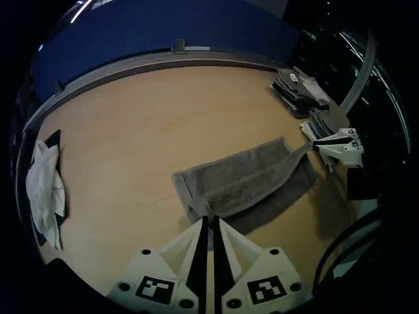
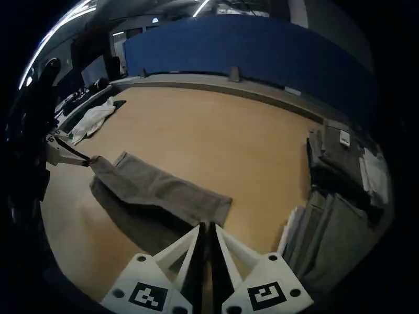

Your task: Fold towel

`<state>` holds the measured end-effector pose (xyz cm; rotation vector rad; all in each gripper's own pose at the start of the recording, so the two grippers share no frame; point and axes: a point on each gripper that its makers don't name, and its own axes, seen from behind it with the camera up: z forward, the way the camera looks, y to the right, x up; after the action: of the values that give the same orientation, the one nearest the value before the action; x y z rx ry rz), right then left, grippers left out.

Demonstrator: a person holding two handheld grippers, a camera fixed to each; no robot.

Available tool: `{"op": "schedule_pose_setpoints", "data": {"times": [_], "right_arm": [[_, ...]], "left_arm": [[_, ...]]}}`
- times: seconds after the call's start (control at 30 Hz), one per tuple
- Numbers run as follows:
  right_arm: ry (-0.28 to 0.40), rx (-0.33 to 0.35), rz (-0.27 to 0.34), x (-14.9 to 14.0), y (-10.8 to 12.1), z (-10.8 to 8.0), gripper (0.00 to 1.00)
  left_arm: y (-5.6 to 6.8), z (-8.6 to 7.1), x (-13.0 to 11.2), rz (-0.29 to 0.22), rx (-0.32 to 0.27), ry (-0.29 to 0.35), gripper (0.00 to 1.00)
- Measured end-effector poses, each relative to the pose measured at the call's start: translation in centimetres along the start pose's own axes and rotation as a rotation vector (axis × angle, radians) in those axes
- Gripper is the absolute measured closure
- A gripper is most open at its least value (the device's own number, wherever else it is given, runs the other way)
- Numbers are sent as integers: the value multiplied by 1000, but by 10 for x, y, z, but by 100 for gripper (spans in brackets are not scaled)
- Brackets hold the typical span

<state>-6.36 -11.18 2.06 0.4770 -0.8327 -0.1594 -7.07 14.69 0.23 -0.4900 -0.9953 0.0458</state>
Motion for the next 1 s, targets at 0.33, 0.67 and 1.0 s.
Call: {"op": "schedule_pose_setpoints", "data": {"times": [0.33, 0.67, 1.0], "right_arm": [[-28, -9, 20, -3, 4, 16, 94], [-58, -26, 14, -9, 8, 26, 89], [-67, -55, 2, -12, 13, 30, 41]], "left_arm": [[-13, 17, 0, -14, 8, -11, 94], [-23, 30, 1, -8, 32, -12, 87], [-34, 32, 4, -16, 68, -4, 52]]}}
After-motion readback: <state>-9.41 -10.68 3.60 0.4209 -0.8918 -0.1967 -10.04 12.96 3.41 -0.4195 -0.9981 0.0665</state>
